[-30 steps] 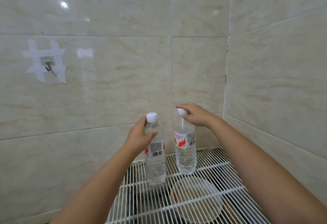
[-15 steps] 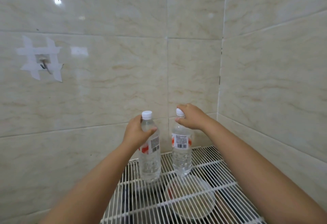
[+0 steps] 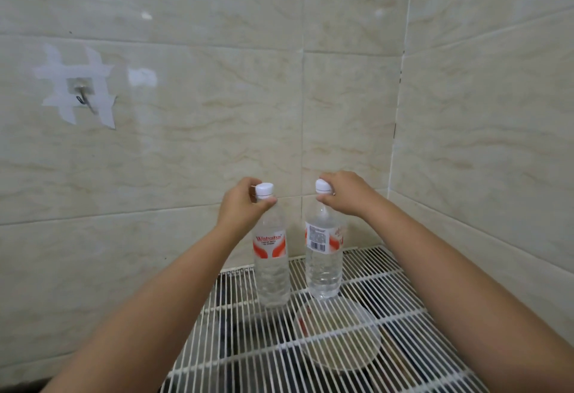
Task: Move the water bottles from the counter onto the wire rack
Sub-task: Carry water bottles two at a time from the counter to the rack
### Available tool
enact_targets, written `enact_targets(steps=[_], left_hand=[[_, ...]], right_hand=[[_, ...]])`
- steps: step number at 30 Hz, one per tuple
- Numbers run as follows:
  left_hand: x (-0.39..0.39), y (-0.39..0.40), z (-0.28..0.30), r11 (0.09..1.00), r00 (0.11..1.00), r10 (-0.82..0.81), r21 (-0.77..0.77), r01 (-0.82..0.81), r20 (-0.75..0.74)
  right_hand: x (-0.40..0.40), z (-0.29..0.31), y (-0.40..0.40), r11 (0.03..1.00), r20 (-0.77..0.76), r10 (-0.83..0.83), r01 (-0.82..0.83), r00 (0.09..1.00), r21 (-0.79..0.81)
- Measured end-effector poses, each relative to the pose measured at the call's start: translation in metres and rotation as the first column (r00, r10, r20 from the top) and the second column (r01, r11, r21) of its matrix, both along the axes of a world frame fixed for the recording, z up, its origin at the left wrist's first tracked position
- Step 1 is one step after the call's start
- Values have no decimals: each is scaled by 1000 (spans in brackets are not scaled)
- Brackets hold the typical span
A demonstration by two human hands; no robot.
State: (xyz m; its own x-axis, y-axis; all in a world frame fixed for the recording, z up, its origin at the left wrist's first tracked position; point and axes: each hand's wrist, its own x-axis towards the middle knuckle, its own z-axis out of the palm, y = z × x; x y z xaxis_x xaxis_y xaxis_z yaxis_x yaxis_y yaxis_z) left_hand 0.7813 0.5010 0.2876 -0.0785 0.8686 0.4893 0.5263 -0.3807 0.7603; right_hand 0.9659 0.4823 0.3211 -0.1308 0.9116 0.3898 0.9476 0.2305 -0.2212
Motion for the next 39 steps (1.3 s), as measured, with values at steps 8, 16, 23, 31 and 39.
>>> enact_targets(steps=[8, 16, 23, 31, 39], left_hand=[[7, -6, 2, 999, 994, 32, 17, -30, -108], [4, -9, 7, 999, 974, -46, -25, 41, -221], [-6, -8, 15, 975, 949, -211, -121, 187, -235], [2, -6, 10, 988, 958, 145, -11, -153, -246], [2, -6, 14, 967, 951, -217, -185, 178, -220]], right_hand=[[-7, -7, 4, 997, -60, -56, 59, 997, 55], [-14, -4, 3, 988, -54, -124, 128, 991, 81], [-11, -4, 13, 999, -135, -40, 44, 990, 26], [-4, -5, 13, 1000, -157, 20, -19, 987, 6], [4, -1, 10, 991, -110, 107, -114, 988, -66]])
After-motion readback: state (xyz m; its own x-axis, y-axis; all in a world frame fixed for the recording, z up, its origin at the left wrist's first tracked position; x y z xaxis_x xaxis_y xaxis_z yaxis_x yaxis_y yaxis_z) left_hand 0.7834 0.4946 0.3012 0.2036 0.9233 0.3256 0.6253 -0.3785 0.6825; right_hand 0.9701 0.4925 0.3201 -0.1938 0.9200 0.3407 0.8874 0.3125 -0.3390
